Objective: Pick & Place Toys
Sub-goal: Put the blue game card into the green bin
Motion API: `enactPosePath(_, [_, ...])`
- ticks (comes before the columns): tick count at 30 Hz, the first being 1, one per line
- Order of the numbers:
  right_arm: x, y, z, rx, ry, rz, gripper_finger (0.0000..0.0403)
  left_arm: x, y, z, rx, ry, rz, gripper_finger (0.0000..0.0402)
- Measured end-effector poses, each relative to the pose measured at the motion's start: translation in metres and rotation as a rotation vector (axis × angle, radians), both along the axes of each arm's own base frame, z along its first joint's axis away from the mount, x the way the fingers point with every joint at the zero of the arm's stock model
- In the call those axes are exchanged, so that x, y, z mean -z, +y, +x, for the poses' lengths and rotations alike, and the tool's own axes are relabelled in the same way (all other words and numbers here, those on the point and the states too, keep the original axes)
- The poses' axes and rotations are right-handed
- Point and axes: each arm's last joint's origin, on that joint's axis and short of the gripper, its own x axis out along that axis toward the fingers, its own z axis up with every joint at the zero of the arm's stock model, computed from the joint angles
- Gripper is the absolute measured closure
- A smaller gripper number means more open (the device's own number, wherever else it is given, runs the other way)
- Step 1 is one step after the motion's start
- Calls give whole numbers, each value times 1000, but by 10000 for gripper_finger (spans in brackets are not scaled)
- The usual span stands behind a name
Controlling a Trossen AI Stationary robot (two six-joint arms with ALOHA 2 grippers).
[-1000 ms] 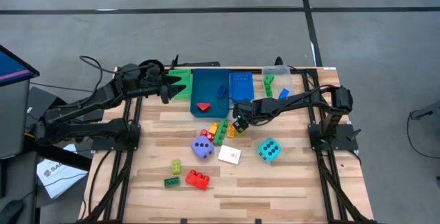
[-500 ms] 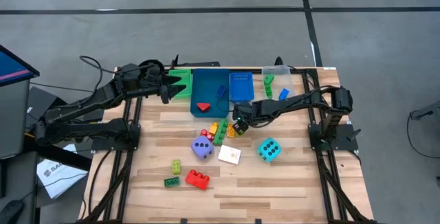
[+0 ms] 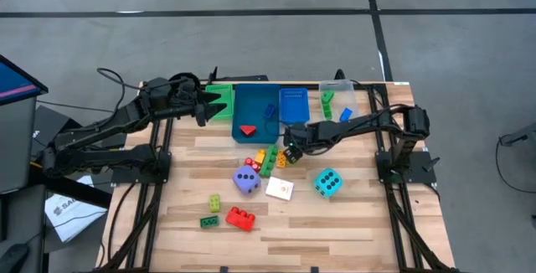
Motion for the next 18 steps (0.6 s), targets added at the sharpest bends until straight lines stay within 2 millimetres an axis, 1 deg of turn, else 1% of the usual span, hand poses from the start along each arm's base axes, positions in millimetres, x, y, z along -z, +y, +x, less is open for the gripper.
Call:
enactPosePath(4, [0, 0, -1, 0, 7, 1, 180, 0, 0, 0, 0, 0, 0, 78])
enactPosePath(13, [0, 0, -1, 0, 13, 1, 294, 0, 0, 0, 0, 0, 0, 78])
enactPosePath(18, [1, 0, -2, -1, 24, 1, 336, 0, 0, 0, 0, 0, 0, 78])
